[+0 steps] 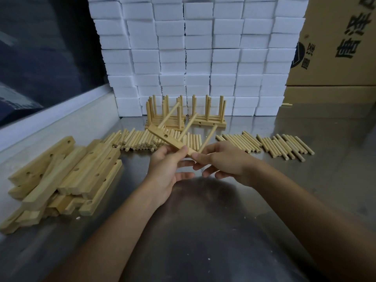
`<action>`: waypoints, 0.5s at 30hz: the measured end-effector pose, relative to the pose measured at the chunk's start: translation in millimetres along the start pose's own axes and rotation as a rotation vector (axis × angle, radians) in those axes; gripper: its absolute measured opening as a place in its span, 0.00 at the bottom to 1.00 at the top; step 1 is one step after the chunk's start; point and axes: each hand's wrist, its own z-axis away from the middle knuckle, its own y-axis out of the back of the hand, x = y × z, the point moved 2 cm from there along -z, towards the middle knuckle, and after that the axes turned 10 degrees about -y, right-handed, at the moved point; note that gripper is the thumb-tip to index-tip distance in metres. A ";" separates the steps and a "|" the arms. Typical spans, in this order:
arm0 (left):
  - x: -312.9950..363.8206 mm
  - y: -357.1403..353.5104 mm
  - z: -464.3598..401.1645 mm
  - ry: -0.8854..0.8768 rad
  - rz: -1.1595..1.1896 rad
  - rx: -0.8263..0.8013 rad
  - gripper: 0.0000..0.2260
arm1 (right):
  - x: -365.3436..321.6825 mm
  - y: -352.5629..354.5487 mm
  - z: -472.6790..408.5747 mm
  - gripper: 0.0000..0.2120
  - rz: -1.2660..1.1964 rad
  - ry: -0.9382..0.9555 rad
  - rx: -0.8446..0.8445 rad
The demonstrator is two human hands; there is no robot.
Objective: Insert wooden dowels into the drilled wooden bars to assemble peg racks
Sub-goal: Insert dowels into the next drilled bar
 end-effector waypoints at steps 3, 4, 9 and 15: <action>0.8 0.1 -1.8 0.022 0.044 0.032 0.08 | 2.0 2.6 -2.0 0.12 0.004 0.010 0.020; 2.2 2.3 -3.3 0.024 0.072 0.063 0.07 | 2.6 4.2 -2.6 0.13 0.003 0.001 0.024; 5.0 20.2 -12.8 -0.020 0.078 0.180 0.05 | 7.0 10.5 -5.2 0.09 0.057 0.025 0.102; 4.8 32.5 -20.6 -0.176 -0.381 0.300 0.04 | 16.0 38.6 -18.4 0.07 -0.017 0.062 0.359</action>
